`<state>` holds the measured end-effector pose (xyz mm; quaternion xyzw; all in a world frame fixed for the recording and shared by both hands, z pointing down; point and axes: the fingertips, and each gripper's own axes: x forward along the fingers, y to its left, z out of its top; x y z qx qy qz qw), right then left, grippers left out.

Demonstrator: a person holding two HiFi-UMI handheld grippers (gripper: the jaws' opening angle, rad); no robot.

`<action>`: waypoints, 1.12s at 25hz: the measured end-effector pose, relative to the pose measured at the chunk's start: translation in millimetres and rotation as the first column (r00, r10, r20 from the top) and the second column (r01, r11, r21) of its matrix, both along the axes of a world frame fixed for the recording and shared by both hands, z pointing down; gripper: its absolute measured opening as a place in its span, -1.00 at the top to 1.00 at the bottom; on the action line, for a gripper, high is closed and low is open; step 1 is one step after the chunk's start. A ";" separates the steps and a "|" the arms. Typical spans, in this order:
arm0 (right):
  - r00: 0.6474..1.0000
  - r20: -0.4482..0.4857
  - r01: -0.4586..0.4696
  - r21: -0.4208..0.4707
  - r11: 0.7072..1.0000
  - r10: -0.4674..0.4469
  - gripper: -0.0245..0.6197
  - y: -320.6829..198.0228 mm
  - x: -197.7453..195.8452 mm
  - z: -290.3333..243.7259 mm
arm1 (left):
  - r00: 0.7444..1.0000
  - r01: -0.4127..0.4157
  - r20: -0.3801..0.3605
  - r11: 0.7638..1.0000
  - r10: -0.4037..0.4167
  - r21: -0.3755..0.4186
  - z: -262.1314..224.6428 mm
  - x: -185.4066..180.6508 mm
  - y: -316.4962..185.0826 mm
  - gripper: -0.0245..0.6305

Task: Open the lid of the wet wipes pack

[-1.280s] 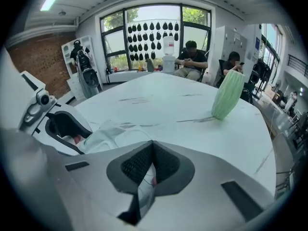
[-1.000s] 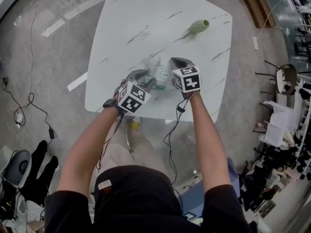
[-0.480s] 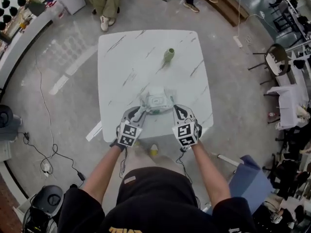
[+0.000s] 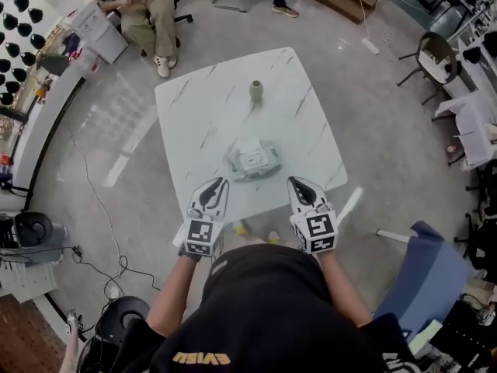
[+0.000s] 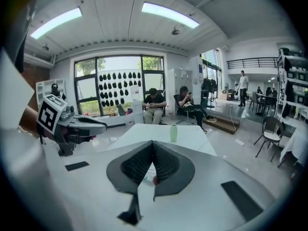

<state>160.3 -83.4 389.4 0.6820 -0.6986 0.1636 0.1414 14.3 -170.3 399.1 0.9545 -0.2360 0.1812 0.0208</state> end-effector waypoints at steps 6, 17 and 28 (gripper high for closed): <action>0.989 0.131 -0.070 0.027 0.997 0.066 0.92 21.4 -7.3 -29.7 | 0.991 0.043 -0.129 0.996 -0.032 0.078 -66.5 -16.8 3.1 0.87; 0.989 0.115 -0.100 0.016 0.995 0.097 0.92 34.7 2.1 -29.1 | 0.993 -0.027 -0.112 0.999 0.023 -0.037 -62.4 -15.9 27.0 0.87; 0.989 0.109 -0.103 -0.005 0.995 0.103 0.92 41.1 -0.5 -24.7 | 0.991 -0.090 -0.096 0.996 0.090 0.003 -80.2 8.1 41.5 0.87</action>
